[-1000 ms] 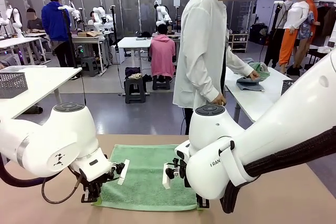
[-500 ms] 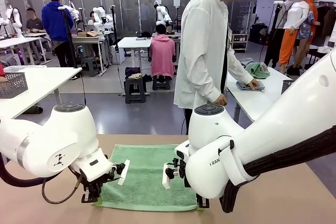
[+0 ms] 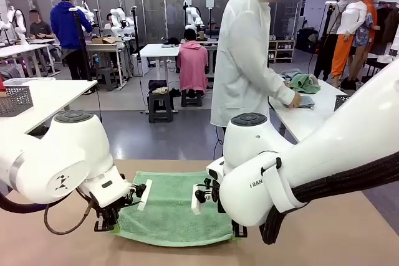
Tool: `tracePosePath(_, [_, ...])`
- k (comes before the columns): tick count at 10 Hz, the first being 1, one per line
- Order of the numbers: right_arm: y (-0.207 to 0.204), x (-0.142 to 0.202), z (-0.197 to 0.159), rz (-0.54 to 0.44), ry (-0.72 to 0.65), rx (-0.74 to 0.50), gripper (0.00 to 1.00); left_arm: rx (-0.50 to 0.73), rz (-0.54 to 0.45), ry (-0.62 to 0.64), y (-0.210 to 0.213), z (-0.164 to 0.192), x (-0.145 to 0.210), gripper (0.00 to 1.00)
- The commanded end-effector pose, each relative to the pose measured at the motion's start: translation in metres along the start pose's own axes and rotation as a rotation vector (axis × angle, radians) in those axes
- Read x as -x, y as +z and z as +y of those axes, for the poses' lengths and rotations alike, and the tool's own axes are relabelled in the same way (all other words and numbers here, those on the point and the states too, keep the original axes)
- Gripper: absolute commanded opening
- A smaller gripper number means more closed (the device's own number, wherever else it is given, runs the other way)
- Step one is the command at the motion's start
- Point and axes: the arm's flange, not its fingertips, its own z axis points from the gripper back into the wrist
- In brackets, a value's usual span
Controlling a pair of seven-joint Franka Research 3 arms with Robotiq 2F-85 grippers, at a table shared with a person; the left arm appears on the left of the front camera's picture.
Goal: Fold the towels and place them in the basket.
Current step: When a person lays out a Towel with hook on the table, fold it in half twice.
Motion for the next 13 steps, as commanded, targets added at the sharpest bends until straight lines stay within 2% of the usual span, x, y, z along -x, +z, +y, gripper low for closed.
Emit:
tracePosePath(1, [0.003, -0.003, 0.001, 0.003, 0.019, 0.001, 0.06, 0.009, -0.012, -0.007, 0.005, -0.008, 0.003, 0.01])
tracePosePath(4, [0.03, -0.008, -0.022, -0.036, 0.028, 0.031, 0.06, -0.047, -0.039, -0.019, 0.026, 0.007, 0.0, 0.01])
tracePosePath(7, [0.056, -0.016, -0.056, -0.049, 0.0, 0.088, 0.06, -0.095, -0.012, -0.008, 0.051, 0.038, -0.005, 0.01])
tracePosePath(11, [0.064, -0.014, -0.105, -0.052, -0.069, 0.114, 0.06, -0.117, 0.007, 0.055, 0.059, 0.085, 0.0, 0.01])
tracePosePath(12, [0.064, -0.018, -0.109, -0.049, -0.038, 0.127, 0.06, -0.135, -0.026, 0.031, 0.061, 0.066, 0.003, 0.01])
tracePosePath(13, [0.067, -0.009, -0.097, -0.068, -0.058, 0.114, 0.06, -0.135, -0.026, 0.031, 0.061, 0.066, 0.003, 0.01])
